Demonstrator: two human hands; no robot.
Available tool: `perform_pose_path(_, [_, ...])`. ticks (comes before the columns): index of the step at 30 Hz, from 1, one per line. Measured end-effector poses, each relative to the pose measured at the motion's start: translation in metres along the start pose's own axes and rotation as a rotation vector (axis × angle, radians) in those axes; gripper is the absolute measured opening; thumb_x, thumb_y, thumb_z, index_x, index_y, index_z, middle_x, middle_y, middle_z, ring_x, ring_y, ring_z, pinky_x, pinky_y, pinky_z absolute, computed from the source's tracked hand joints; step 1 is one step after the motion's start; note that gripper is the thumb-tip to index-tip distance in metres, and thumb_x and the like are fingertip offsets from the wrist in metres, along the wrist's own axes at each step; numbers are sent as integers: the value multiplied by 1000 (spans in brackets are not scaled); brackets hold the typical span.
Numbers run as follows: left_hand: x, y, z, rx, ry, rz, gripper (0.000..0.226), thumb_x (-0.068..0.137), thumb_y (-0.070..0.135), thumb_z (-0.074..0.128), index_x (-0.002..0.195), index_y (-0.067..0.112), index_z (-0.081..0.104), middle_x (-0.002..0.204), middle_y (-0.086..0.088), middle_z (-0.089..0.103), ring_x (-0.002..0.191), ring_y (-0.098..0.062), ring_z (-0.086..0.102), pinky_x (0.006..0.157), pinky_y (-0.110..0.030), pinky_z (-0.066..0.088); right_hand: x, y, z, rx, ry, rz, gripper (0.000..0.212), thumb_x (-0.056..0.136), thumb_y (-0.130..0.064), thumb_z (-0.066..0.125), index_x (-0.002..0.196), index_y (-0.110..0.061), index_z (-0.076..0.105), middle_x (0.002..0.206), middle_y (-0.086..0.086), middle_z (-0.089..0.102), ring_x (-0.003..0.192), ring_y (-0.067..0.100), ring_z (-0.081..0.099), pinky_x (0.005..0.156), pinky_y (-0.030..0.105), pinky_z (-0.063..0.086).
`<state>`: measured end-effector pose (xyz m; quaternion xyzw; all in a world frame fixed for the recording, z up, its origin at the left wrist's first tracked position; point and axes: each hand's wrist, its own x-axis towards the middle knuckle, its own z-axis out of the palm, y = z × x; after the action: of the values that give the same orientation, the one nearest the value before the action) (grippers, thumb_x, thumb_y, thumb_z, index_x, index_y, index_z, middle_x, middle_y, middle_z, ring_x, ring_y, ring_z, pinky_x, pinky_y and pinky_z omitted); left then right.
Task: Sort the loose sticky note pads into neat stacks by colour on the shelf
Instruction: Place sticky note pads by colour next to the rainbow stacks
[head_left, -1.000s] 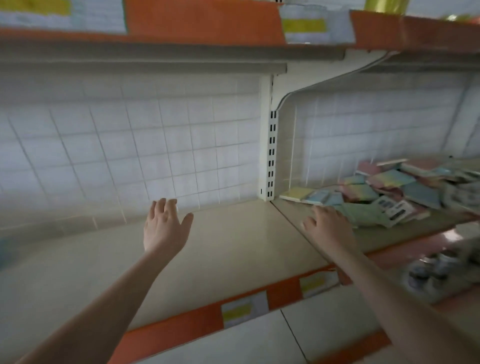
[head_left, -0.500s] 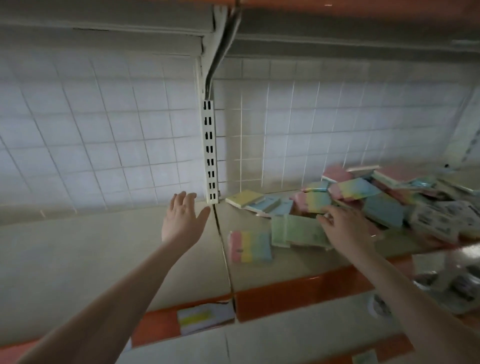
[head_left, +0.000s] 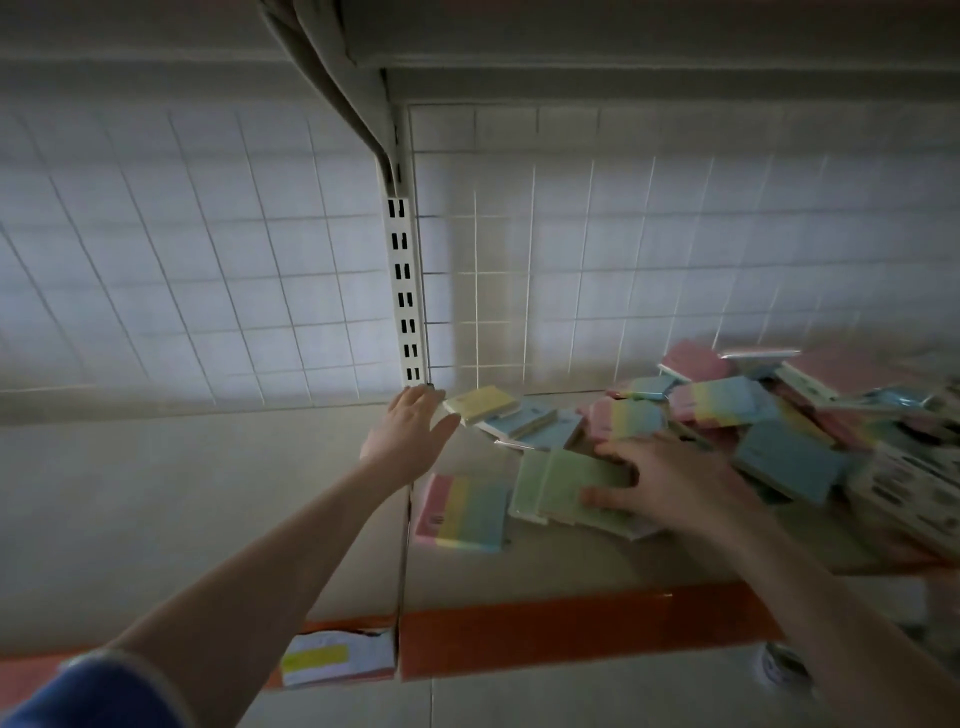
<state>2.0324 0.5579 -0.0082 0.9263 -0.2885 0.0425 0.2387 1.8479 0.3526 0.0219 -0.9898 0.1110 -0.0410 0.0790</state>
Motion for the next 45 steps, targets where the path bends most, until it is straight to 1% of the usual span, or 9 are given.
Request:
perform_pose_path(8, [17, 6, 11, 57, -120, 83, 52, 100, 38, 37, 148, 19, 29, 155, -4, 26, 142, -18, 22, 115, -36, 17, 16, 5, 7, 158, -41, 2, 65, 70, -64, 65, 123, -28, 58, 112, -6, 58, 101, 13, 50, 86, 34, 46])
perform_pose_path(13, [18, 5, 20, 42, -170, 107, 43, 101, 35, 36, 137, 12, 43, 144, -8, 42, 130, -24, 39, 105, -38, 31, 18, 11, 9, 253, -40, 8, 67, 63, -62, 72, 121, -30, 58, 110, -7, 59, 99, 13, 53, 84, 34, 48])
perform_pose_path(19, [17, -8, 19, 87, -193, 98, 45, 101, 39, 32, 142, 23, 39, 148, -3, 38, 135, -23, 34, 109, -40, 27, 17, 13, 1, 452, -12, 27, 38, 72, -32, 79, 102, -31, 55, 96, -18, 55, 82, -6, 52, 53, 5, 39])
perform_pose_path(25, [36, -8, 22, -45, -89, 105, 29, 99, 31, 41, 109, 11, 60, 117, -8, 55, 112, -26, 48, 93, -37, 39, 19, 20, 1, 602, 9, 54, 30, 73, -24, 79, 94, -23, 58, 91, -8, 63, 81, 4, 61, 59, 17, 45])
perform_pose_path(30, [50, 3, 28, -111, -46, -9, 25, 99, 33, 42, 104, 10, 53, 106, -11, 56, 89, -25, 52, 74, -34, 40, 19, 25, 0, 672, 41, 74, 17, 80, -22, 73, 86, -23, 57, 89, -8, 65, 81, 5, 62, 63, 20, 47])
perform_pose_path(35, [61, 8, 37, -58, -45, -171, 41, 91, 49, 52, 114, 14, 50, 114, -10, 58, 105, -28, 50, 85, -35, 44, 20, 28, 1, 653, 70, 116, 20, 80, -27, 72, 92, -20, 58, 94, -6, 65, 88, 10, 62, 73, 32, 53])
perform_pose_path(39, [70, 4, 29, -71, -115, -246, 67, 82, 59, 60, 126, 10, 47, 122, -9, 53, 114, -28, 46, 90, -35, 42, 23, 27, 0, 713, 99, 148, 24, 79, -23, 74, 96, -16, 59, 98, -3, 64, 88, 9, 59, 66, 23, 46])
perform_pose_path(42, [68, -1, 28, -76, -151, -284, 70, 73, 66, 65, 113, 10, 54, 110, -7, 55, 107, -26, 49, 89, -34, 44, 25, 29, 0, 736, 124, 165, 27, 79, -22, 74, 101, -19, 58, 102, -5, 61, 92, 8, 58, 66, 21, 44])
perform_pose_path(45, [62, -6, 26, -337, -93, -311, 54, 69, 48, 78, 103, 12, 55, 99, -5, 57, 93, -22, 55, 84, -37, 49, 29, 26, -1, 771, 160, 169, 22, 80, -18, 73, 91, -26, 55, 103, -7, 61, 89, 6, 58, 65, 22, 44])
